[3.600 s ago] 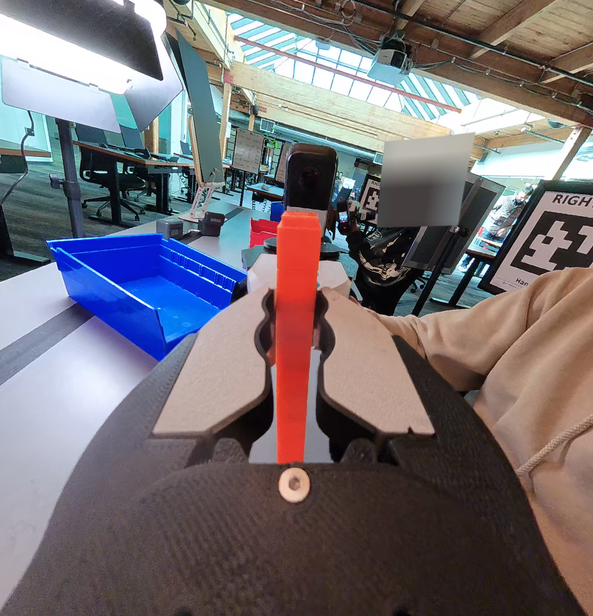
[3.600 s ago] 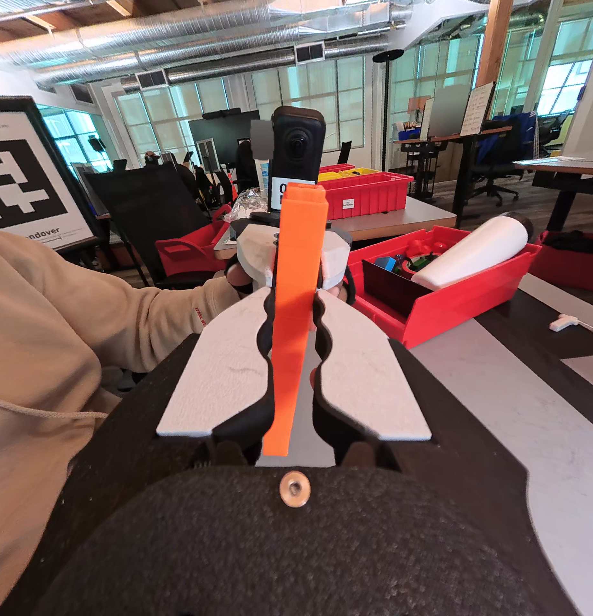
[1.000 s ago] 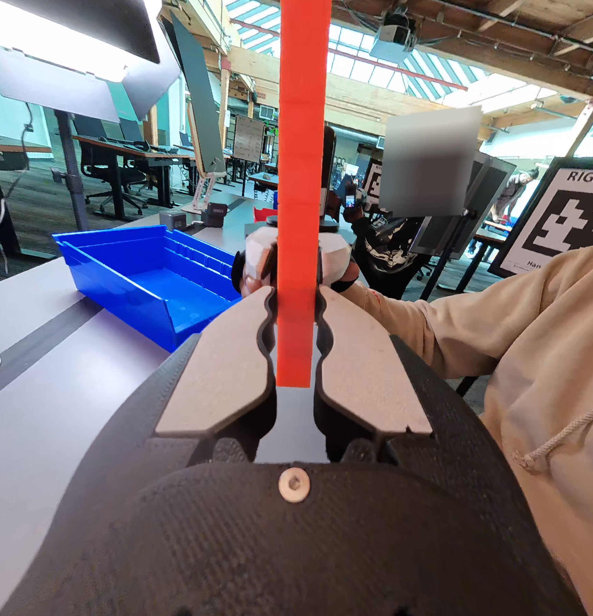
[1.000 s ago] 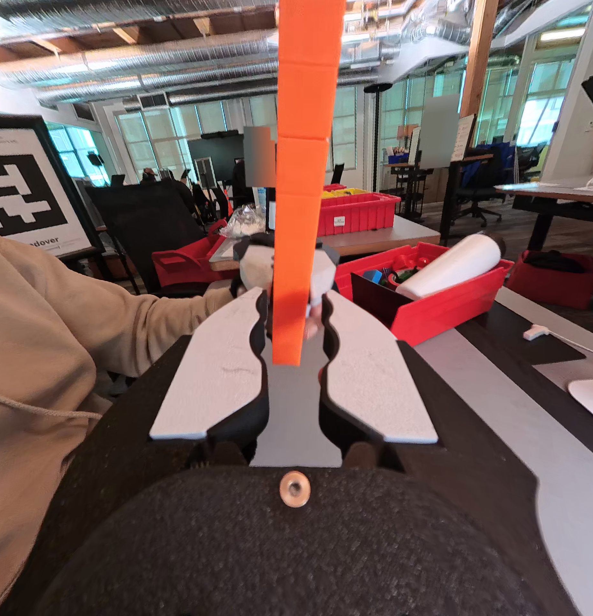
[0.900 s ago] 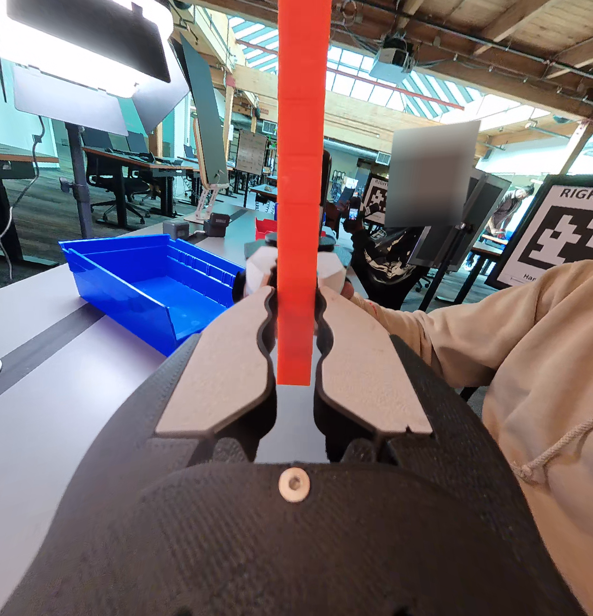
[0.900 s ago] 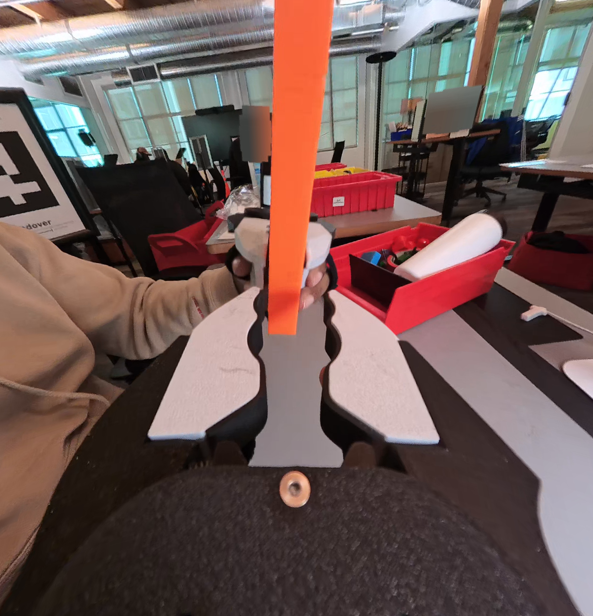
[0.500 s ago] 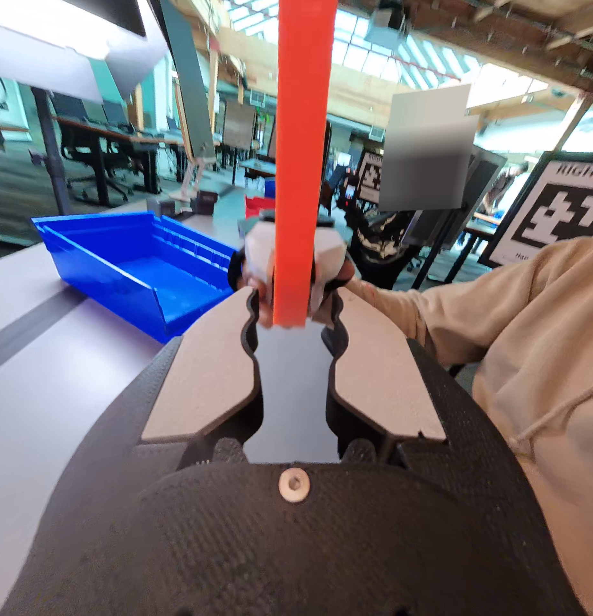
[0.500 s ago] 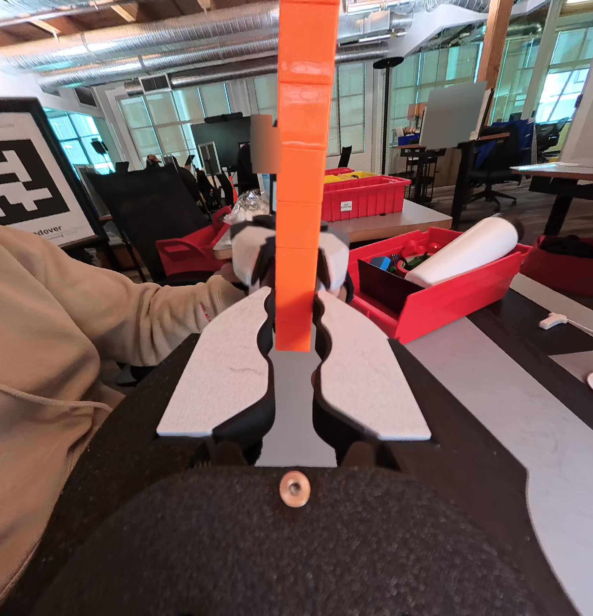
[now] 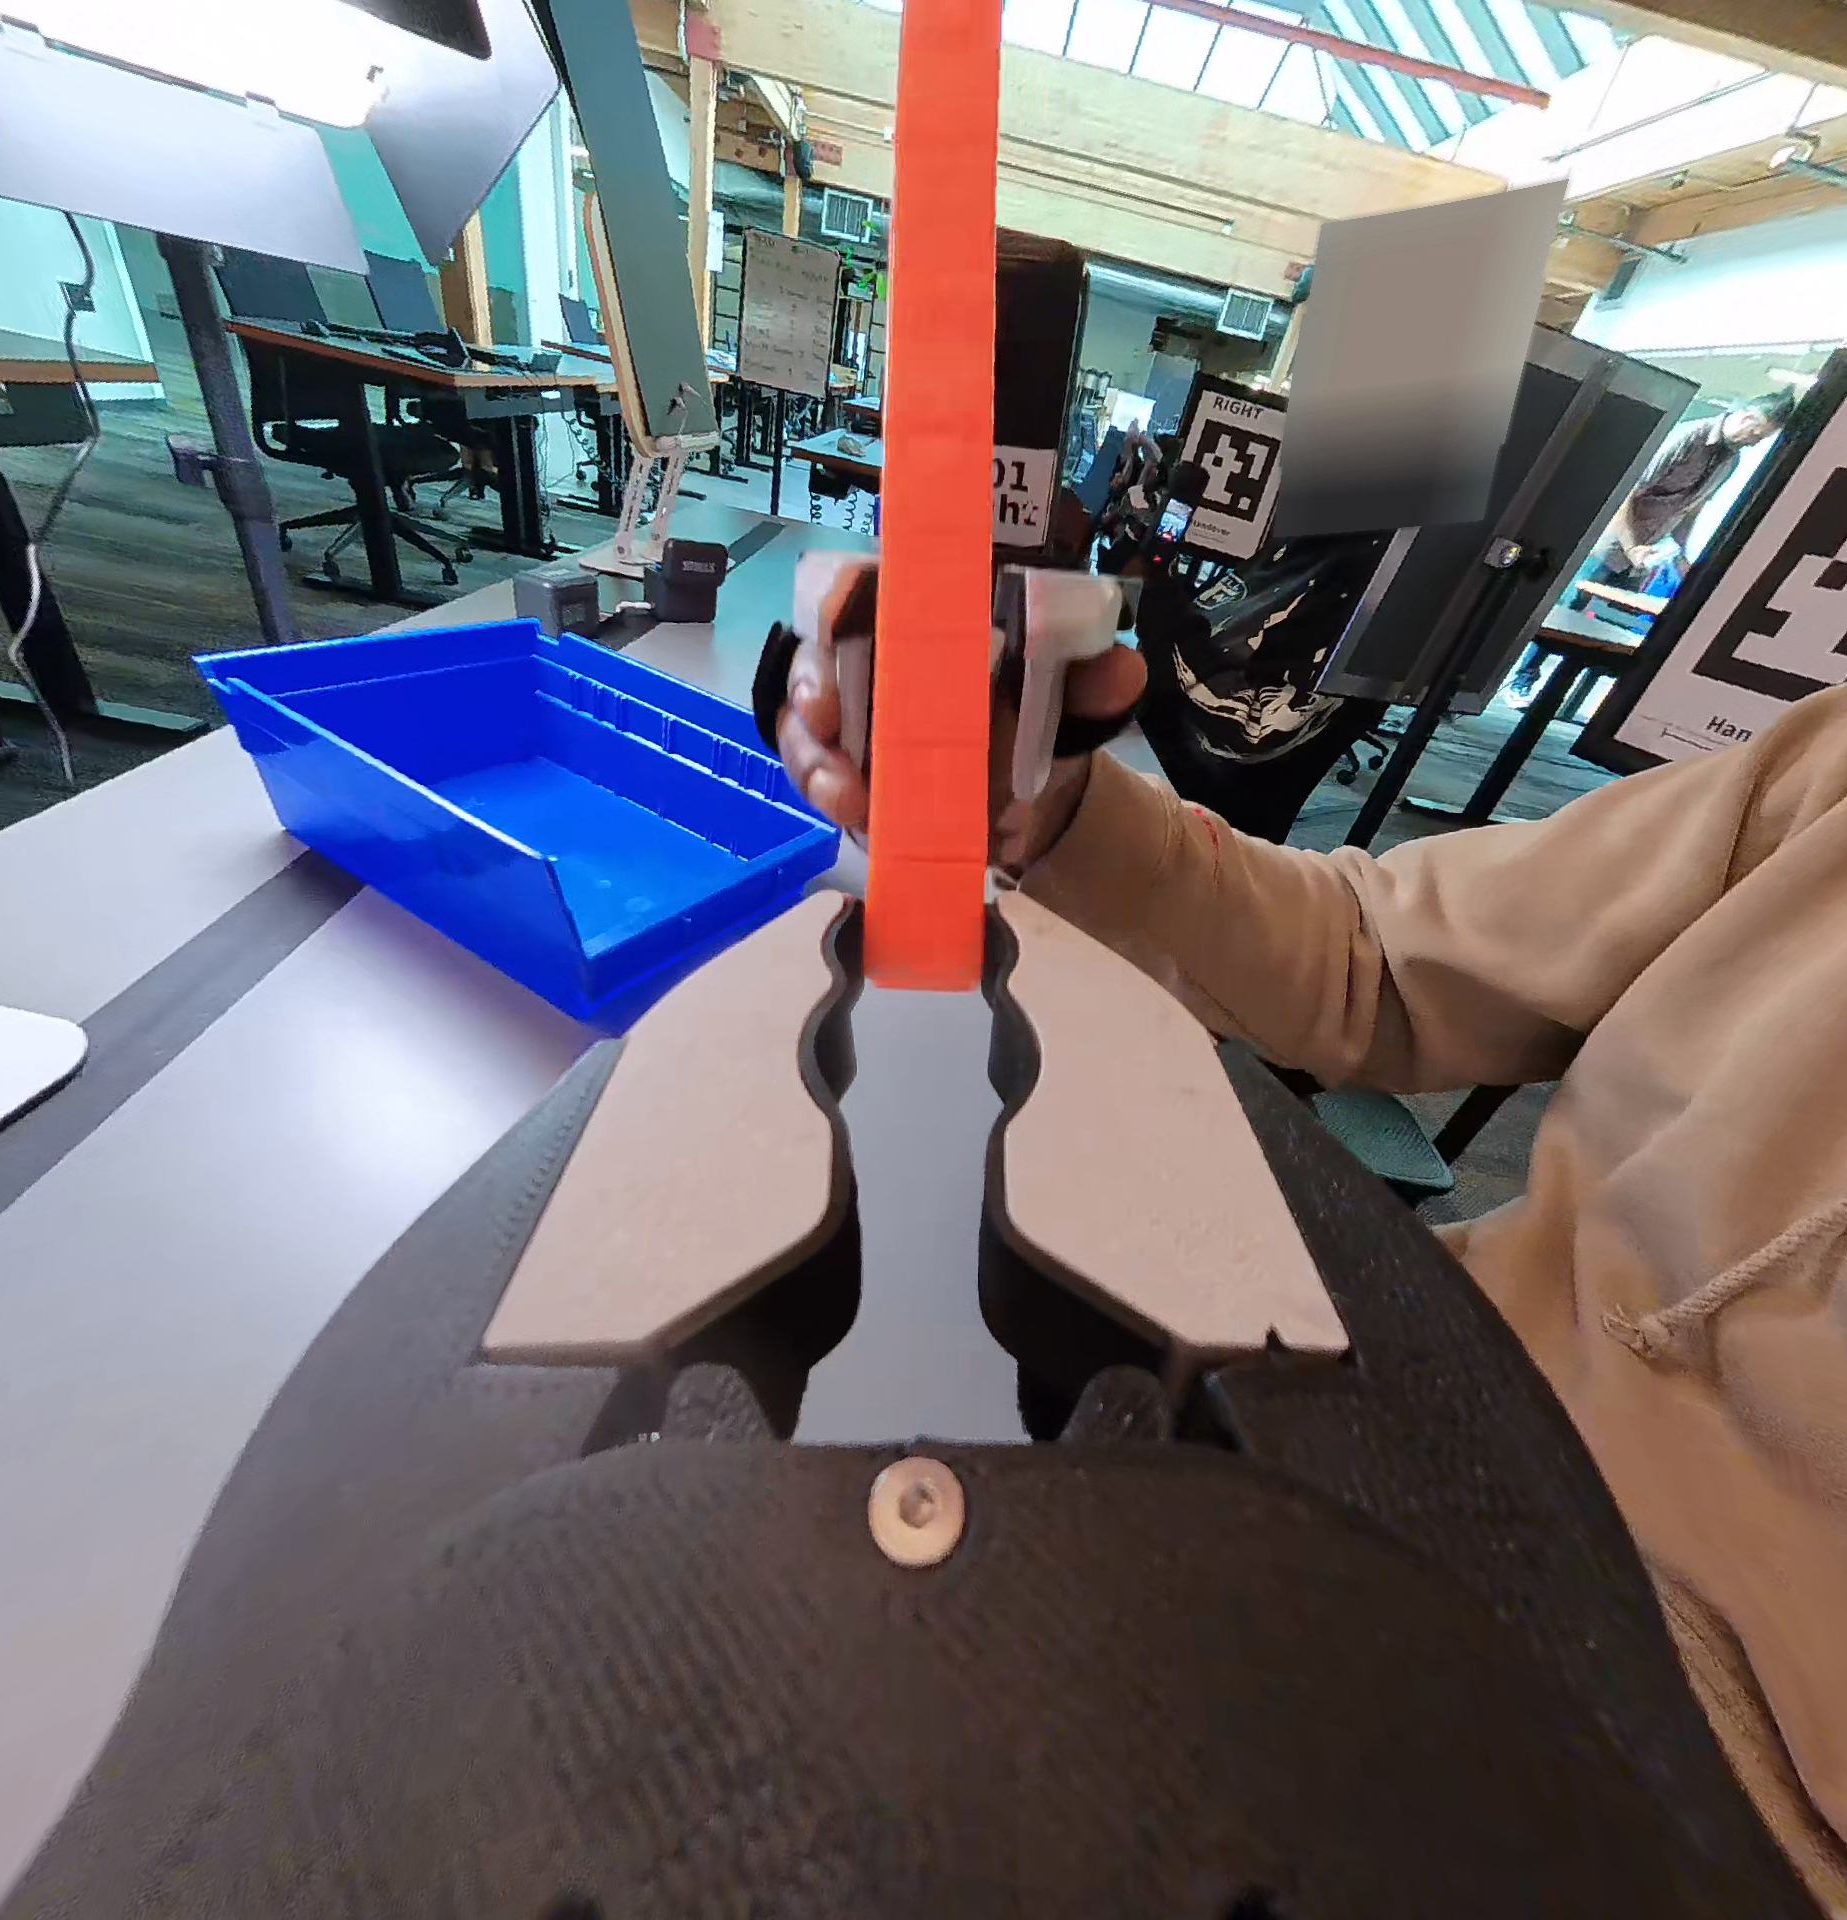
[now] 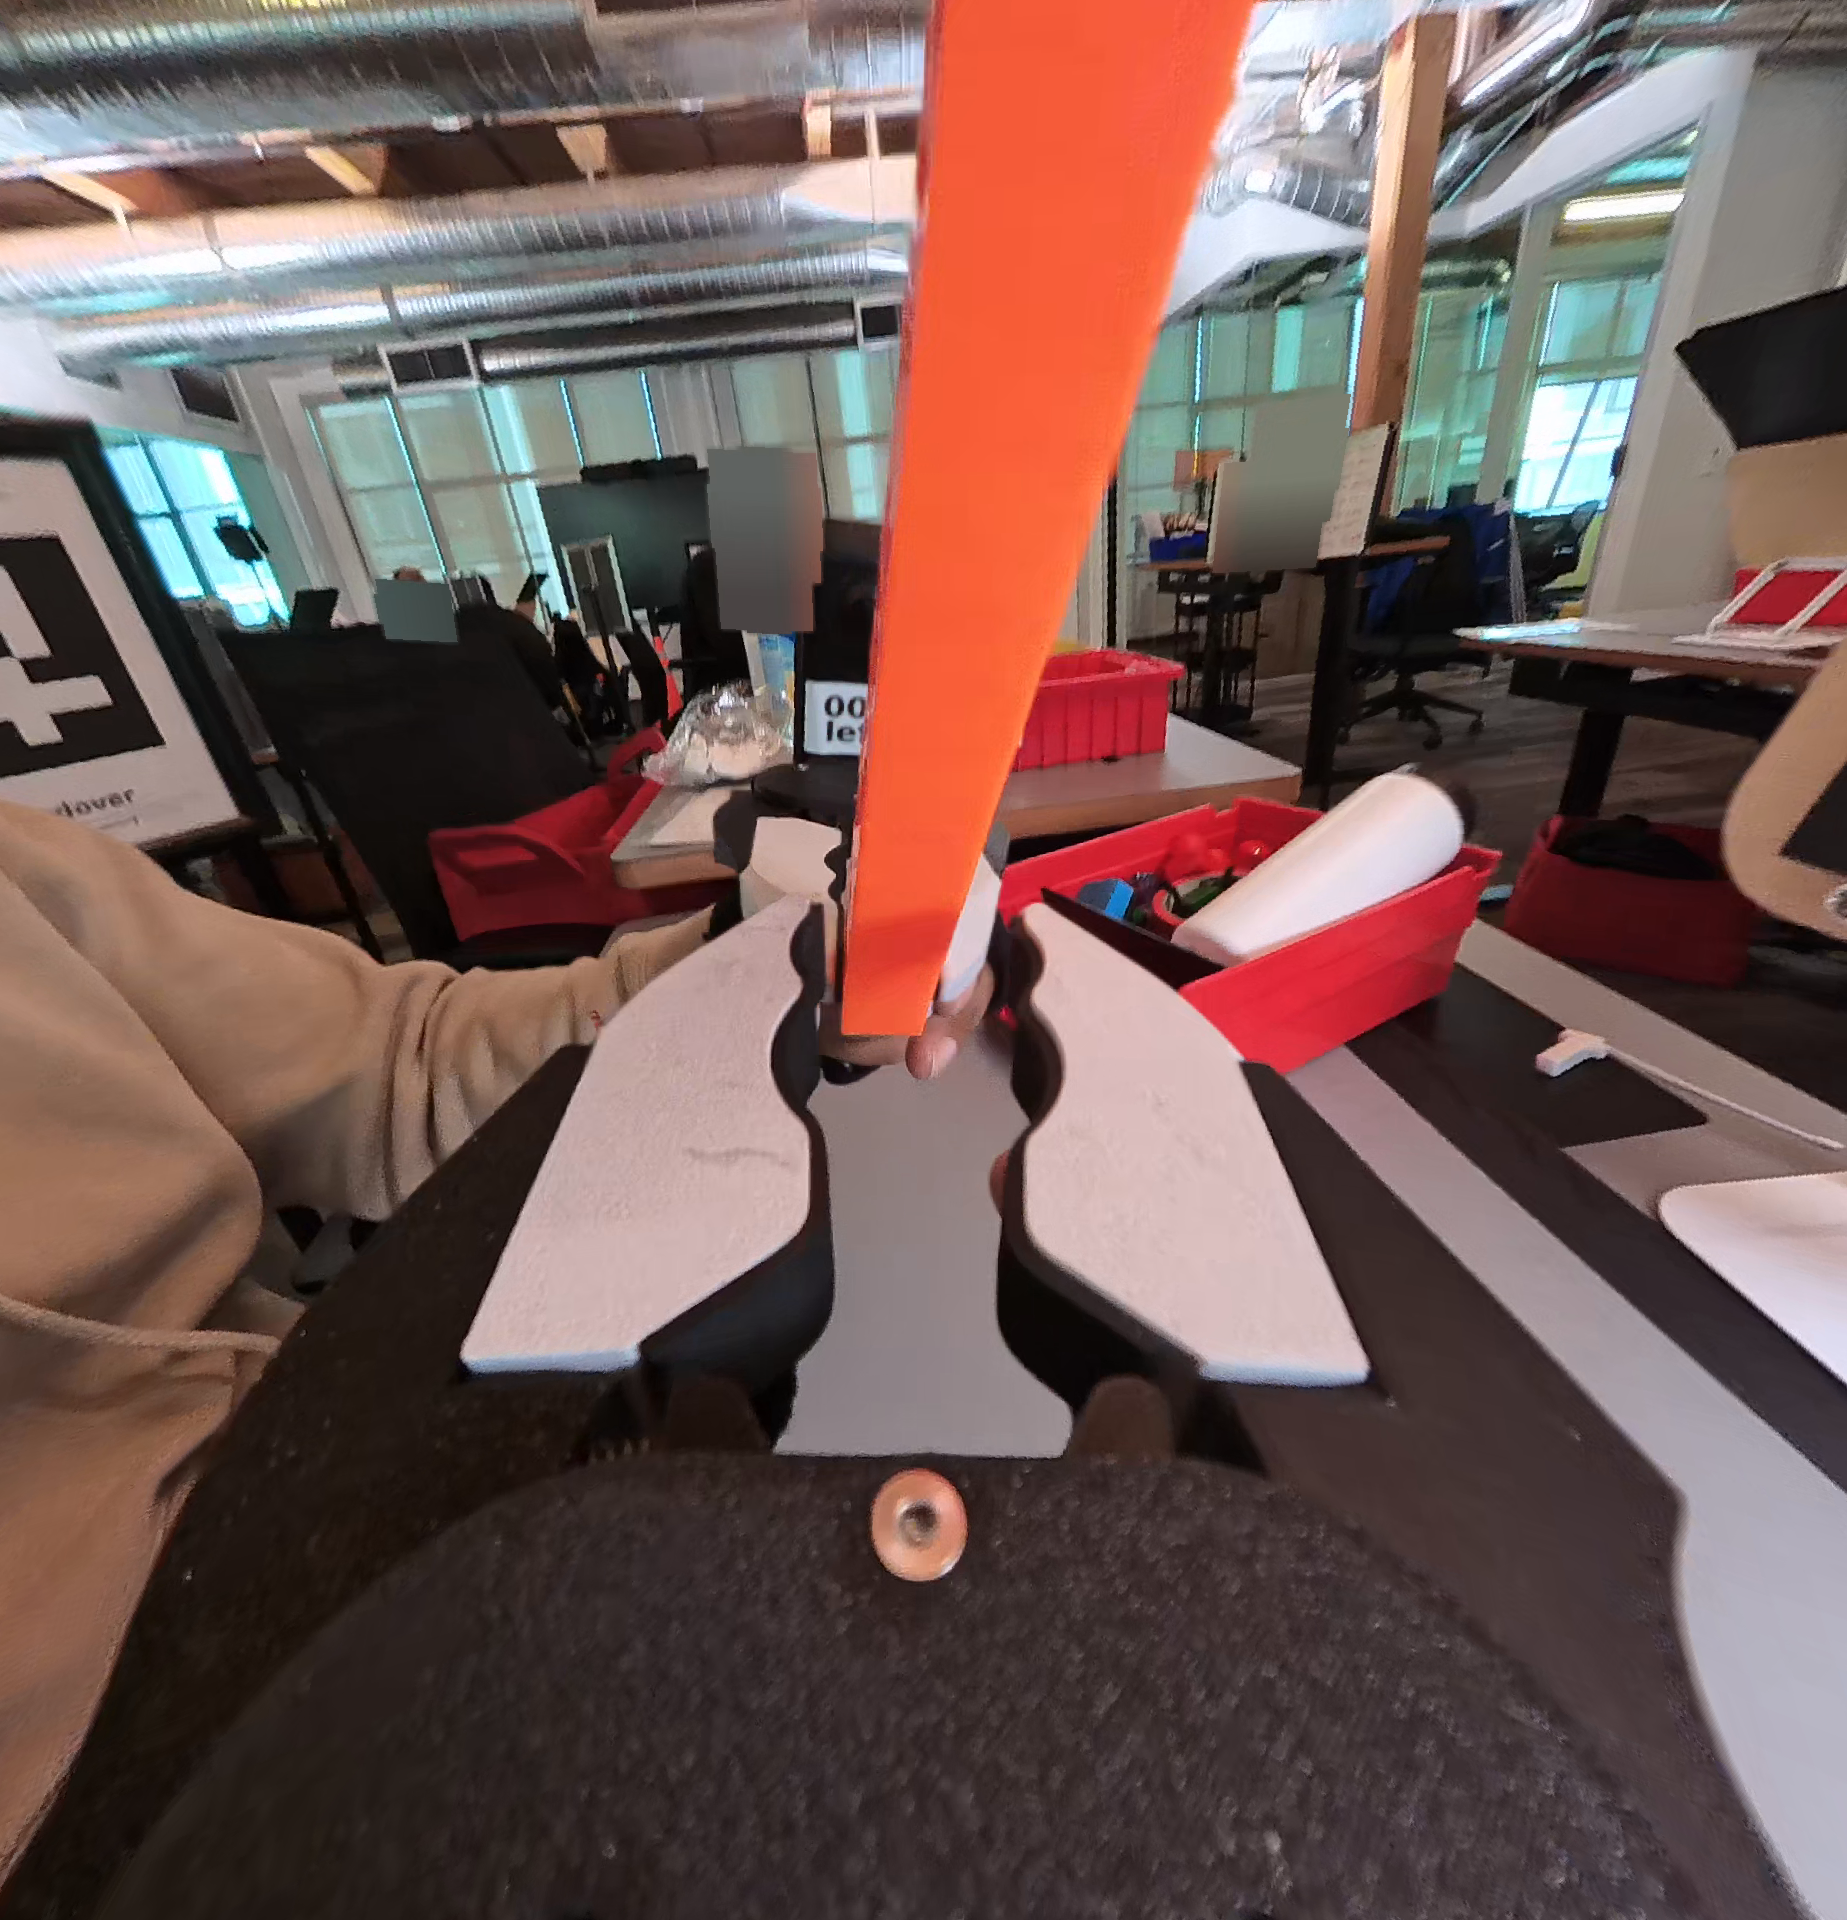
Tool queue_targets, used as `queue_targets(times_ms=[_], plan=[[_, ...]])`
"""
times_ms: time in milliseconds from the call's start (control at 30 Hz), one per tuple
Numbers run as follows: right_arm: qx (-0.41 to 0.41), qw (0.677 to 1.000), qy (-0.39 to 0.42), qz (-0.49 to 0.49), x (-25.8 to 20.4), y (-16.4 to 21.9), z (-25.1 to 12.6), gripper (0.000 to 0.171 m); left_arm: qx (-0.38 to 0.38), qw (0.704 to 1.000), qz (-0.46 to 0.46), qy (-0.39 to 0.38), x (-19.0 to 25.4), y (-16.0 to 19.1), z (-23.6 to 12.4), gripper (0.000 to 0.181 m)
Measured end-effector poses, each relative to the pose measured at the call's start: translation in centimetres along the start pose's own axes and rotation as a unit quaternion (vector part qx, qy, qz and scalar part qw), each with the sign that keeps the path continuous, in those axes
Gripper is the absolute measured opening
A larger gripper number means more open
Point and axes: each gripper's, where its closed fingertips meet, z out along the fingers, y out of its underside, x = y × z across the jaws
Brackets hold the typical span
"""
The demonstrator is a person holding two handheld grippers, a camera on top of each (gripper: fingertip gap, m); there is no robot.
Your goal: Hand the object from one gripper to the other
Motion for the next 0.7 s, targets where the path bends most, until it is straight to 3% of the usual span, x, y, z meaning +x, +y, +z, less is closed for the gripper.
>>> queue_targets(times_ms=[167, 267, 500, 700], plan=[[0.042, 0.999, 0.011, 0.004, 0.6, -2.2, -2.1, 0.045, -0.014, 1.0, 0.015, 0.003, 0.2, -0.4, -1.4, 0.022], [0.045, 0.999, -0.021, 0.01, -0.2, -1.9, -1.9, 0.04, -0.003, 1.0, 0.015, 0.003, 0.2, -1.0, -2.0, 0.022], [0.058, 0.998, -0.026, 0.023, -0.3, -1.5, -1.0, 0.04, 0.05, 0.999, 0.005, 0.006, 0.5, -3.1, -3.4, 0.022], [0.13, 0.989, -0.013, 0.064, 0.2, -2.4, -0.5, 0.041, 0.117, 0.993, 0.005, -0.002, 0.6, -5.0, -4.2, 0.021]])
